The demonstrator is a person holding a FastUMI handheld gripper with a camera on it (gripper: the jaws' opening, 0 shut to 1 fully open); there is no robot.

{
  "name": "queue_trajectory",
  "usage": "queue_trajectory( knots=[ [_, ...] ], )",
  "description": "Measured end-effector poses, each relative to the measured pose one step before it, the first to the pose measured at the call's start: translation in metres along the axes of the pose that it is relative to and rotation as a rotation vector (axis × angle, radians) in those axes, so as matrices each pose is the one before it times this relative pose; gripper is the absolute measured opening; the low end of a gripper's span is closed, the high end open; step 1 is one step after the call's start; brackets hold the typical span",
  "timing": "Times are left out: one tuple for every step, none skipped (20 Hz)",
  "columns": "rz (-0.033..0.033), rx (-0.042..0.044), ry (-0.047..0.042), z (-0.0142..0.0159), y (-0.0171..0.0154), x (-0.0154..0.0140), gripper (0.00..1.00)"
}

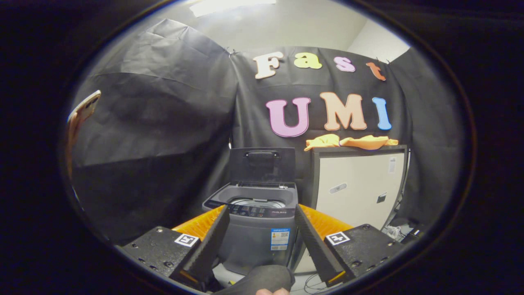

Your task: Put the clothes into the washing machine and then close the washing machine lid.

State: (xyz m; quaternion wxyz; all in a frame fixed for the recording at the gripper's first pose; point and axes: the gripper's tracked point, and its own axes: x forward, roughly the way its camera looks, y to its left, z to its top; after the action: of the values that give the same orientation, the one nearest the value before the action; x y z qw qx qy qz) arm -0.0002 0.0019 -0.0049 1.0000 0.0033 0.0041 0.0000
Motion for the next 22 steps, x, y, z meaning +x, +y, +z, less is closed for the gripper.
queue_trajectory(
  knots=[
    [-0.00298,-0.00123,0.00004,0.00172,-0.00066,-0.00041,0.97],
    [0.00048,0.00107,-0.00128,-0.00125,-0.00045,-0.00039,0.97],
    [-0.00104,0.00131,0.00012,0.00026,-0.00033,-0.00012,0.97],
    [-0.00153,0.00034,-0.00139,-0.00022,-0.00074,-0.00045,0.97],
    [-0.00218,-0.0016,0.00079,0.00016,-0.00071,0.00033,0.97],
    [-0.00271,-0.00186,0.00223,-0.00135,-0.00141,0.00018,0.97],
    [-0.00147,-0.00084,-0.00095,-0.00038,-0.00086,-0.00011,0.97],
    [-0.00312,-0.00106,-0.00075,0.00021,-0.00214,0.00162,0.97],
    [-0.00518,-0.00032,0.00007,0.00103,-0.00378,0.00182,0.97],
    [-0.00577,0.00025,-0.00171,0.00027,-0.0037,0.0023,0.97],
    [-0.00634,-0.00129,-0.00136,0.00112,-0.0045,0.00289,0.97],
    [-0.00717,-0.00397,0.00124,-0.00006,-0.0041,0.00317,0.97],
    [-0.00825,-0.00845,-0.00123,0.00088,-0.005,0.00321,0.97],
    [-0.00969,-0.00846,-0.00438,0.00221,-0.00587,0.0038,0.97],
    [-0.0076,-0.00684,-0.00139,0.00204,-0.00485,0.00387,0.97],
    [-0.00445,-0.00483,-0.00151,0.00139,-0.00422,0.0048,0.97],
    [-0.00554,-0.00726,0.00162,0.00173,-0.00477,0.00499,0.97],
    [-0.00799,-0.00892,0.00184,0.00097,-0.00656,0.00426,0.97],
    [-0.00316,-0.0058,0.0019,0.00228,-0.00572,0.00479,0.97],
    [-0.00473,-0.00629,0.00271,0.00221,-0.00557,0.00502,0.97],
    [-0.004,-0.00433,-0.00023,0.00287,-0.0055,0.00465,0.97],
    [0.0007,-0.00251,0.00254,0.00239,-0.00391,0.00572,0.97]
  ],
)
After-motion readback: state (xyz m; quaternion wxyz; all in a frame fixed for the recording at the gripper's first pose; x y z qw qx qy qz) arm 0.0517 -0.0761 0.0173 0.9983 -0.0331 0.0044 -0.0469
